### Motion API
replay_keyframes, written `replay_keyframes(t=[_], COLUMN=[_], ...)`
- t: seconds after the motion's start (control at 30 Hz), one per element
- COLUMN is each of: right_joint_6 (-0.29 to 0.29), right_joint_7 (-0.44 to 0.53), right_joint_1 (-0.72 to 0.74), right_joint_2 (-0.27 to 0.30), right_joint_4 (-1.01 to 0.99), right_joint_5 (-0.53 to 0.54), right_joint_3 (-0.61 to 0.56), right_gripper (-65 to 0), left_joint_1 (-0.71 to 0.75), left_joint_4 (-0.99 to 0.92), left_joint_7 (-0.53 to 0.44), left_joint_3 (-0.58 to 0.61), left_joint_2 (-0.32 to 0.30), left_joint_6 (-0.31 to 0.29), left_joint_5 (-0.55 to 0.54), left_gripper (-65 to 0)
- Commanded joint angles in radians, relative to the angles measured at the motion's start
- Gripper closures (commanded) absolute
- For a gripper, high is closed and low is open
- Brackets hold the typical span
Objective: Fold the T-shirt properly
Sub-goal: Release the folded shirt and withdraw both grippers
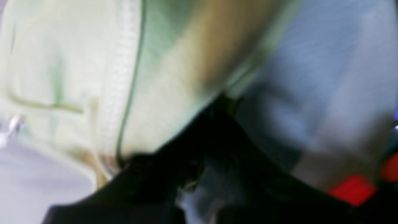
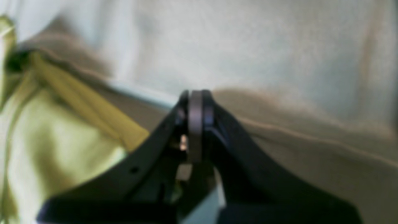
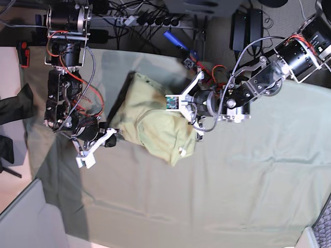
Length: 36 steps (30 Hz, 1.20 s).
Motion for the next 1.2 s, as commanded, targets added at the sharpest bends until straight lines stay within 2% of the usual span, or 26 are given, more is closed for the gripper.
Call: replay_keyframes(t=[0.0, 0.17, 0.33, 0.43, 0.63, 0.7, 0.83, 0.9, 1.0, 1.17], right_joint_6=[0.061, 0.077, 0.077, 0.077, 0.076, 0.076, 0.076, 0.076, 0.076, 0.076], right_joint_7=[0.005, -0.01, -0.01, -0.01, -0.01, -0.01, -0.011, -0.03, -0.087, -0.141], right_joint_1=[0.02, -0.024, -0.107, -0.16, -0.247, -0.259, -0.267, -0.268, -0.269, -0.29], right_joint_2=[0.018, 0.028, 0.026, 0.018, -0.024, -0.026, -0.026, -0.026, -0.019, 0.044], right_joint_4=[0.019, 0.031, 0.087, 0.148, 0.291, 0.327, 0.376, 0.394, 0.406, 0.408], right_joint_5=[0.037, 0.122, 0.164, 0.167, 0.139, 0.118, 0.105, 0.106, 0.107, 0.166], right_joint_3=[0.005, 0.004, 0.005, 0.005, 0.005, 0.008, 0.069, 0.117, 0.193, 0.313], right_gripper=[0.0, 0.0, 0.0, 0.0, 0.0, 0.0, 0.0, 0.0, 0.0, 0.0], left_joint_1=[-0.034, -0.113, -0.173, -0.183, -0.195, -0.201, -0.205, -0.204, -0.189, -0.097], left_joint_4=[-0.01, -0.084, -0.15, -0.175, -0.18, -0.18, -0.163, -0.138, -0.067, 0.095], left_joint_7=[0.023, -0.023, -0.032, -0.054, -0.058, -0.035, 0.072, 0.11, 0.162, 0.259], left_joint_3=[-0.008, -0.011, -0.054, -0.092, -0.097, -0.106, -0.212, -0.278, -0.372, -0.527], left_joint_2=[-0.01, -0.01, -0.007, -0.001, -0.001, -0.007, -0.013, -0.037, -0.098, -0.187], left_joint_6=[0.028, 0.029, 0.079, 0.08, 0.09, 0.153, 0.166, 0.154, 0.092, 0.006], left_joint_5=[0.032, 0.032, 0.031, 0.031, 0.027, 0.029, 0.031, -0.052, -0.216, -0.423], left_gripper=[0.0, 0.0, 0.0, 0.0, 0.0, 0.0, 0.0, 0.0, 0.0, 0.0])
